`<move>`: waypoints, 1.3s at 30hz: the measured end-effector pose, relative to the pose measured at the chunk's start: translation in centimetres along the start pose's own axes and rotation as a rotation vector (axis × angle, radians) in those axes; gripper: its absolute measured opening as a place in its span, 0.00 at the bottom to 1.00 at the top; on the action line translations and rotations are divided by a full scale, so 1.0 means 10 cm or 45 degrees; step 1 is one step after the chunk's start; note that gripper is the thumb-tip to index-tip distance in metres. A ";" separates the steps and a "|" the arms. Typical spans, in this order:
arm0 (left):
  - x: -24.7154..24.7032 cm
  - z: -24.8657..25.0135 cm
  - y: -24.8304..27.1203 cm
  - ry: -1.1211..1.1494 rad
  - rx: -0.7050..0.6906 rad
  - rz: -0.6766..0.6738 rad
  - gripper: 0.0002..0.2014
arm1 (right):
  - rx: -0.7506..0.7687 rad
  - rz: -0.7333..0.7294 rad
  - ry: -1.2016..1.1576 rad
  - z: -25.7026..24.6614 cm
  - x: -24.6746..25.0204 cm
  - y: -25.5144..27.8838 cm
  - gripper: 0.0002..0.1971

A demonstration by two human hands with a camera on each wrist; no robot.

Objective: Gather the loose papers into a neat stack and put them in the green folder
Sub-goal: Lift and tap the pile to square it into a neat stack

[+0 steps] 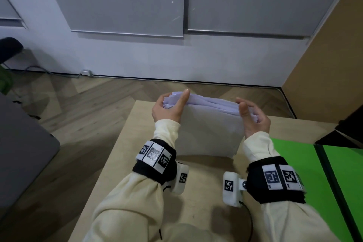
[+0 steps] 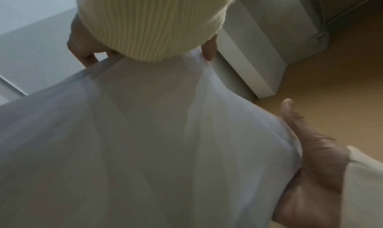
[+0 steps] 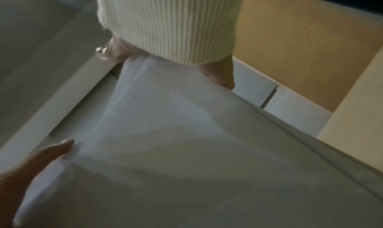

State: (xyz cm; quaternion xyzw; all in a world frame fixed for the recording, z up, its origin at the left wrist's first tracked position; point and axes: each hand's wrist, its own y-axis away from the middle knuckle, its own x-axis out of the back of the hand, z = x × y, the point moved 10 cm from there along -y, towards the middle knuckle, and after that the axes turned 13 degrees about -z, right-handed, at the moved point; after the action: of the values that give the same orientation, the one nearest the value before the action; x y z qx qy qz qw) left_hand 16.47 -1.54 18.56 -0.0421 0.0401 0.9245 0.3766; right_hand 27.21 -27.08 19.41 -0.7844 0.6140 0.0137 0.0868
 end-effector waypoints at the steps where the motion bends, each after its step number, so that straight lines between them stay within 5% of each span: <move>1: 0.00 0.00 0.01 0.000 -0.003 0.003 0.24 | 0.015 0.044 -0.005 -0.01 0.02 0.00 0.27; 8: 0.08 -0.03 0.00 0.058 -0.042 0.049 0.27 | 0.142 0.341 -0.034 0.03 0.19 0.03 0.09; 12: 0.03 -0.15 -0.05 0.107 0.048 -0.009 0.16 | 0.170 0.127 -0.010 0.04 0.08 0.01 0.20; 16: -0.08 -0.20 -0.06 0.053 0.074 -0.165 0.09 | -0.080 -0.077 0.284 0.32 -0.06 0.01 0.27; 21: -0.15 -0.26 -0.06 -0.201 0.082 -0.433 0.12 | -0.181 0.148 0.168 0.30 0.16 0.05 0.15; 23: -0.14 -0.29 -0.05 -0.288 0.067 -0.524 0.14 | -0.103 0.123 0.109 0.09 0.20 0.03 0.07; 25: -0.08 -0.33 -0.05 -0.257 0.044 -0.556 0.16 | 0.025 0.008 0.083 -0.11 0.18 0.01 0.12; 28: 0.05 -0.49 -0.03 -0.249 0.114 -0.549 0.14 | 0.053 -0.216 0.192 -0.03 0.09 0.04 0.16; 33: 0.12 -0.72 0.03 -0.258 0.205 -0.451 0.12 | -0.279 -0.442 0.346 0.64 -0.06 0.19 0.30; 36: 0.15 -0.50 0.11 -0.083 0.085 -0.308 0.10 | -0.193 -0.515 0.369 0.63 -0.12 0.17 0.28; 39: 0.16 -0.18 0.15 0.104 -0.119 -0.126 0.24 | -0.169 -0.504 0.389 0.61 -0.11 0.10 0.24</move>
State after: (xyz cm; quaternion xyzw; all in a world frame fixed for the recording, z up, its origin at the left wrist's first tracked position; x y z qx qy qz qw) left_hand 14.37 -1.71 16.68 -0.0991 0.0101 0.9032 0.4176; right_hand 26.48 -25.32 13.42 -0.8862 0.4524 -0.0818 -0.0577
